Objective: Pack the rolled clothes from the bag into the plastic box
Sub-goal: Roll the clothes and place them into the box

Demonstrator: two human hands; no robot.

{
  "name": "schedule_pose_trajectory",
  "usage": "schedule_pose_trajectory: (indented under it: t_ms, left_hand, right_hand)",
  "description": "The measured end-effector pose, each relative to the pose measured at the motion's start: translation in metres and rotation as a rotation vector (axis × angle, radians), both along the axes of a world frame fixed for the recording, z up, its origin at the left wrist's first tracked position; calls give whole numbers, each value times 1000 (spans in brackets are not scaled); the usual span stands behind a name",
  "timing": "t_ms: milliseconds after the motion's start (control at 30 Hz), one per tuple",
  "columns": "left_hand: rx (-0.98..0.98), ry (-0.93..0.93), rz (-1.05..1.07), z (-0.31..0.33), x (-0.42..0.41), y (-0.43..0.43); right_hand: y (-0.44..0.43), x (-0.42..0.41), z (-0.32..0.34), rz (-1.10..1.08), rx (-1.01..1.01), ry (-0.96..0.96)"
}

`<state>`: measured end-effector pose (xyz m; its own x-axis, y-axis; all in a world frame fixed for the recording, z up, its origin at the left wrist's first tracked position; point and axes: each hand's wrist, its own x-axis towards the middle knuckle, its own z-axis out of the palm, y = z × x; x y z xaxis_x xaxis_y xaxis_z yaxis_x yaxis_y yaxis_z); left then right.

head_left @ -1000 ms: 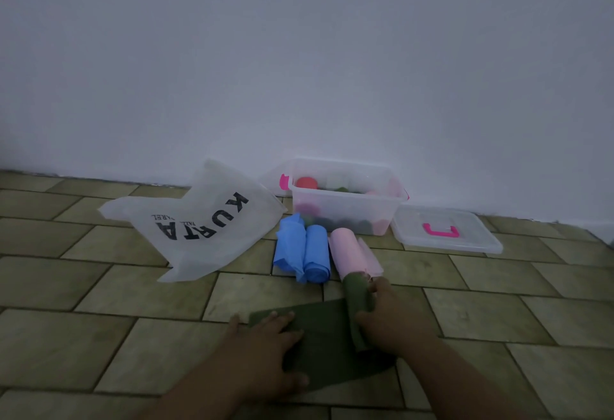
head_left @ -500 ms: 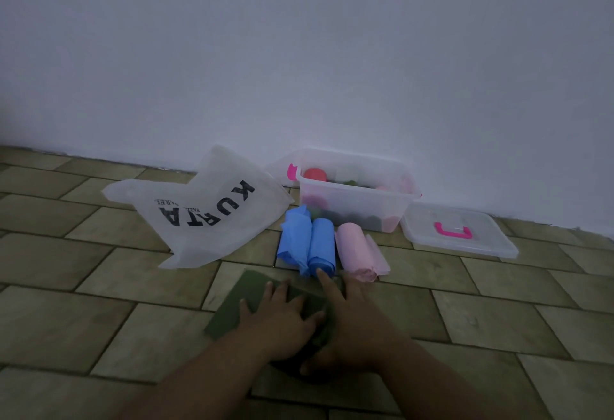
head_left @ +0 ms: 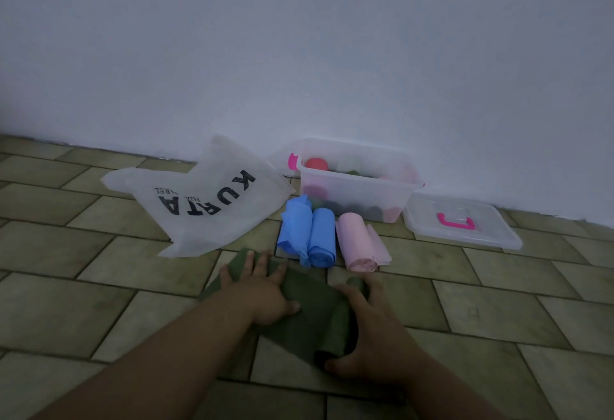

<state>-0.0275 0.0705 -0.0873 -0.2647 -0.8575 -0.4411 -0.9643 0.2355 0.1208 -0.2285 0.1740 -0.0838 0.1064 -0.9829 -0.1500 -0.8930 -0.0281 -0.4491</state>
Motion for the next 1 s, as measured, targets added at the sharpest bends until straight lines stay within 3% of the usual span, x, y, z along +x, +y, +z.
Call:
schedule_pose_trajectory:
  t_ms: [167,367,700,833,1000]
  left_hand:
    - [-13,129,159,6,-38,27]
    - [19,59,154,-4,-46,31]
    - [62,14,158,-9,-45,16]
    - [66,20,153,-6,-45,15]
    - [60,36,146,-6,-44,14]
  right_hand:
    - [-1,7,10,-17,28,24]
    - [-13,12,18,-34,122,102]
    - [28,-6,3,-42,-74,-38]
    - [25,4,6,-52,20,66]
    - [9,19,15,0,96,341]
